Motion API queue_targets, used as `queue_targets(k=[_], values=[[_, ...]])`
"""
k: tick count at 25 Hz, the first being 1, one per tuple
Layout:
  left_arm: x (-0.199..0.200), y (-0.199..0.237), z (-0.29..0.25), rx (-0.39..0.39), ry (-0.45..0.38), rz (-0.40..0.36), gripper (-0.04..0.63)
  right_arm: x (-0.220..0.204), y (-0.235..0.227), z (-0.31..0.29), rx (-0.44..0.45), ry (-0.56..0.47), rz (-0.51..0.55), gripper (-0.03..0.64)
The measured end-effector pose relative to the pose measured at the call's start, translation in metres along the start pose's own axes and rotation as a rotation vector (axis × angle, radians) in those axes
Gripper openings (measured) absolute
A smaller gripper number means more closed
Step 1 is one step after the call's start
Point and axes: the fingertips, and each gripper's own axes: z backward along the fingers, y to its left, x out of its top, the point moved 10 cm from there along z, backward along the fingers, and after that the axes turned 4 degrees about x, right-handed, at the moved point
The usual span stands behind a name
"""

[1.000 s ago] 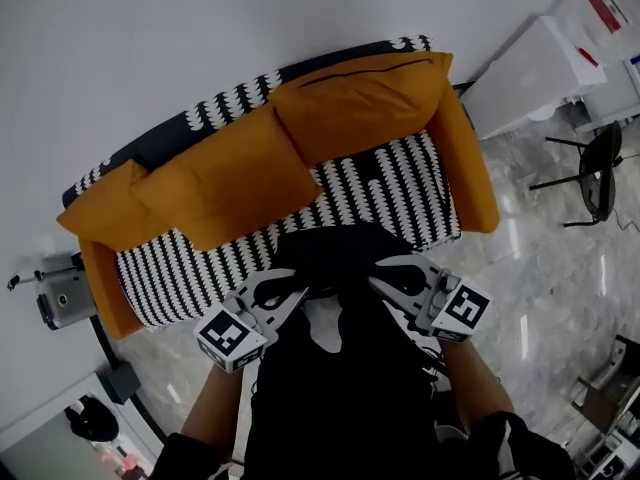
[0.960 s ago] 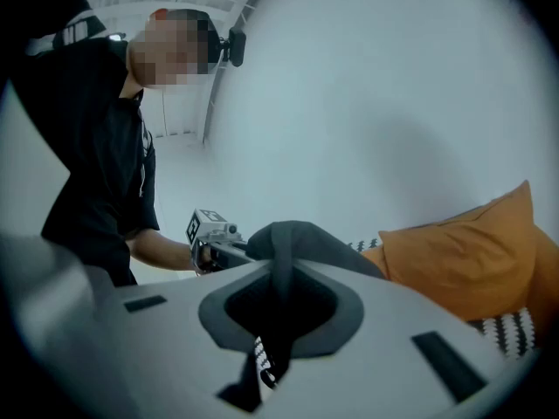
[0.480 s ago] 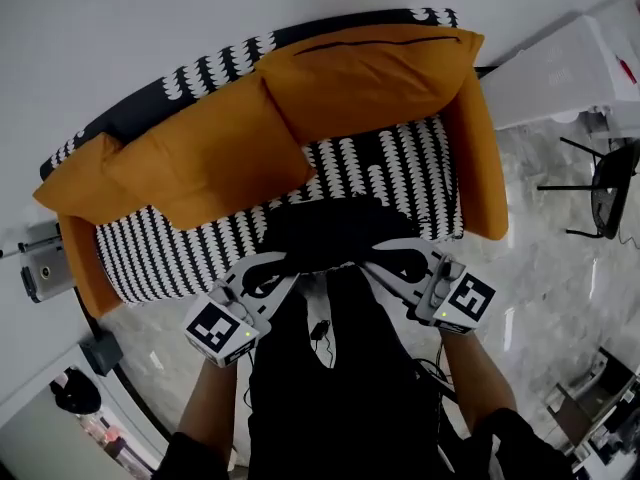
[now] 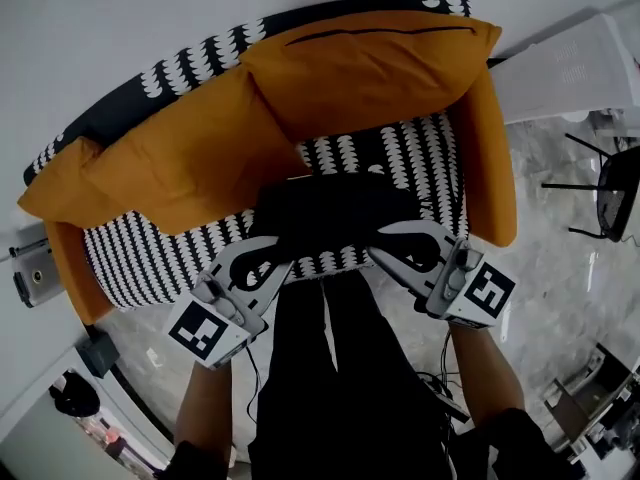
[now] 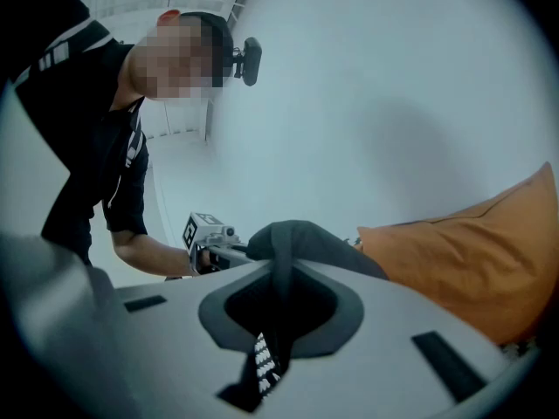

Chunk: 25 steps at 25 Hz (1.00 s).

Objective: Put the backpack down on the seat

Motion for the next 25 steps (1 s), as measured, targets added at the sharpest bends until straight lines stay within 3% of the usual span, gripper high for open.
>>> queue_targets(k=[13,21,25], values=[[0.008,0.062,-0.062,-0.100,-0.018,-0.010,0.029,0.005,-0.066,-0.009,-0.100,0.023,0.005,0.037],[0.017,0.083,-0.086,-0.151,-0.011,-0.044,0.029,0.012,-0.092,-0.012,-0.159,-0.060,-0.003,0.037],[0.022,0.093,-0.100,-0.149,0.004,-0.072,0.031,0.008,-0.108,-0.012,-0.204,-0.055,0.007,0.037]])
